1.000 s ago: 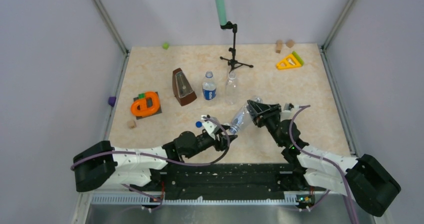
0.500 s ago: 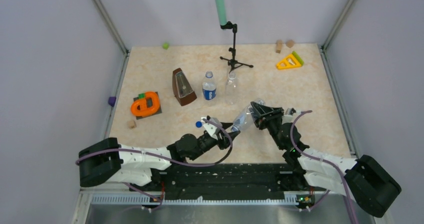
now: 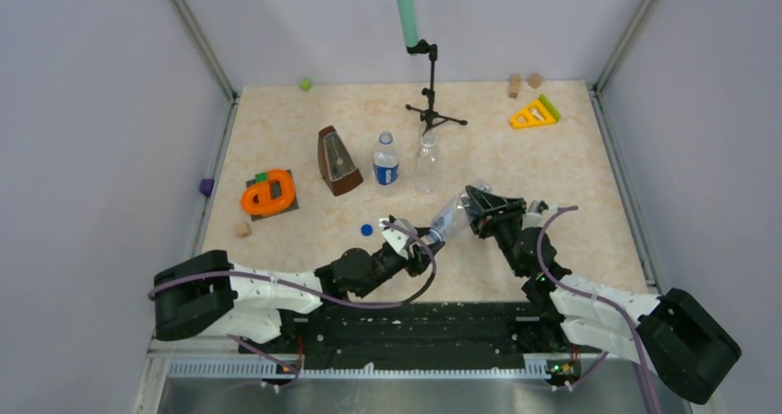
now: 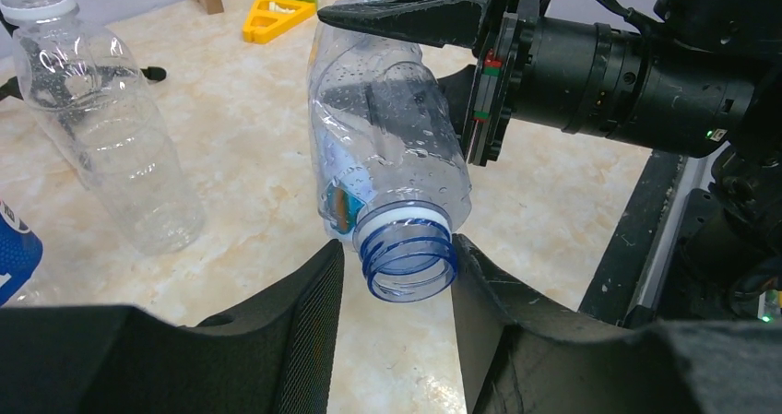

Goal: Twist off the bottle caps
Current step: Pick up the plastic bottle at the center of the board.

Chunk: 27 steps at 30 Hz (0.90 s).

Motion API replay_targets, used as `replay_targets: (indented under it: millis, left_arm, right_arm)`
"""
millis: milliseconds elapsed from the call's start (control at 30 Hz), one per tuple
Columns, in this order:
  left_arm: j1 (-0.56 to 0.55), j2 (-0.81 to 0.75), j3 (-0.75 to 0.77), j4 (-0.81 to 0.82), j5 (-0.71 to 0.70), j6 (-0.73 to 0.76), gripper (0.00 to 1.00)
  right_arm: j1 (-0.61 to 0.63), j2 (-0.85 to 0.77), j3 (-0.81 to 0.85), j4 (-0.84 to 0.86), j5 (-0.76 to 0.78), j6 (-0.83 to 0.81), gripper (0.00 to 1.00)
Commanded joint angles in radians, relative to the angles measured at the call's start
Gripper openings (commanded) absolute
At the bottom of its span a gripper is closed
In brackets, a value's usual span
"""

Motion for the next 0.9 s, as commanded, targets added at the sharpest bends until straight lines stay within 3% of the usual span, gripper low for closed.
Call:
replay_targets:
  millis: [0,133,367,567,700,867]
  left_arm:
    - [-0.001,0.01,0.037,0.035,-0.035,0.007,0.47]
    - [-0.002,0.007,0.042,0.049,-0.038,0.023,0.39]
    - [-0.003,-0.002,0.043,0.057,-0.04,0.041,0.47]
    - [-0.003,0.002,0.044,0.057,-0.041,0.05,0.42]
    - [-0.003,0.004,0.046,0.057,-0.044,0.061,0.54]
    - [-0.003,0.01,0.048,0.061,-0.03,0.065,0.5]
  right_arm:
    - [0.013,-0.005,-0.003,0.084,-0.051,0.044,0.41]
    - [0.013,0.011,-0.004,0.093,-0.063,0.047,0.41]
    - [0.013,0.035,-0.008,0.106,-0.07,0.055,0.41]
    - [0.013,0.05,-0.007,0.107,-0.076,0.061,0.41]
    - [0.013,0.063,-0.008,0.114,-0.079,0.07,0.41]
    - [0.013,0.085,-0.008,0.141,-0.086,0.079,0.41]
